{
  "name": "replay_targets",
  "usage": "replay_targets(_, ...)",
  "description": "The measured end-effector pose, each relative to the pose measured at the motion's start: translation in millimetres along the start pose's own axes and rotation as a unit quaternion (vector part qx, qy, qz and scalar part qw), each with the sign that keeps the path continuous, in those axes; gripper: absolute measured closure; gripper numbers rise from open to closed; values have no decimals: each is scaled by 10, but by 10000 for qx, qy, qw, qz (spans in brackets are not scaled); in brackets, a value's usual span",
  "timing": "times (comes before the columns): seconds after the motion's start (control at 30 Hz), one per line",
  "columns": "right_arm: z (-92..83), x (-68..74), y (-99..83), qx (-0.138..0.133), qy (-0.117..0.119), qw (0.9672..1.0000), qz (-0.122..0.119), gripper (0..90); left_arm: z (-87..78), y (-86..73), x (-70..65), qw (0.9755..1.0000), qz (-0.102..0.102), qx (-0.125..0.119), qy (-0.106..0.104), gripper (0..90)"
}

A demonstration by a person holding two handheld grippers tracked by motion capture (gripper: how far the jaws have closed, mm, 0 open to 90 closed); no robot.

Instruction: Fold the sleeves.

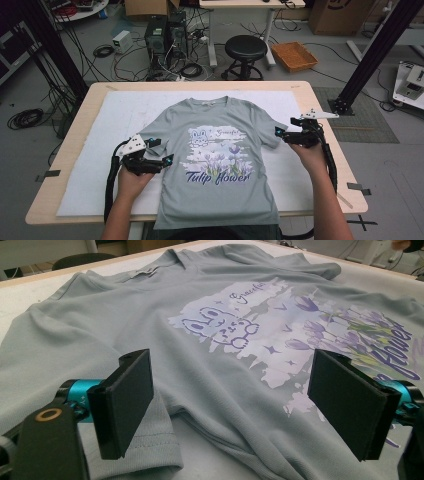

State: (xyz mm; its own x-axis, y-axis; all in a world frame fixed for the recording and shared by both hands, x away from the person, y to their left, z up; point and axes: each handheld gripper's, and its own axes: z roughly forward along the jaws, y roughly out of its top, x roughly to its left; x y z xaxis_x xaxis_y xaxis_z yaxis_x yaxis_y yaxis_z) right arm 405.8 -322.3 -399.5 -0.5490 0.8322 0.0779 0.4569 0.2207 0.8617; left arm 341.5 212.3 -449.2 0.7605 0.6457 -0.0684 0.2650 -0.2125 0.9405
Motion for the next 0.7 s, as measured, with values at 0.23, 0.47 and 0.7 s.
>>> replay_targets(0.23, 93, -73, 157, 180, -73, 9998, -27, 190, -1, 0, 0, 10000, -8, -5, -3, 184)
replay_targets(0.47, 196, -179, 234, 327, -197, 9993, 54, 190, -1, 0, 0, 10000, -5, -3, -3, 184)
replay_targets(0.7, 303, -308, 257, 584, -322, 9976, 163, 190, 0, 0, -2, 10000, 3, 3, -1, 183)
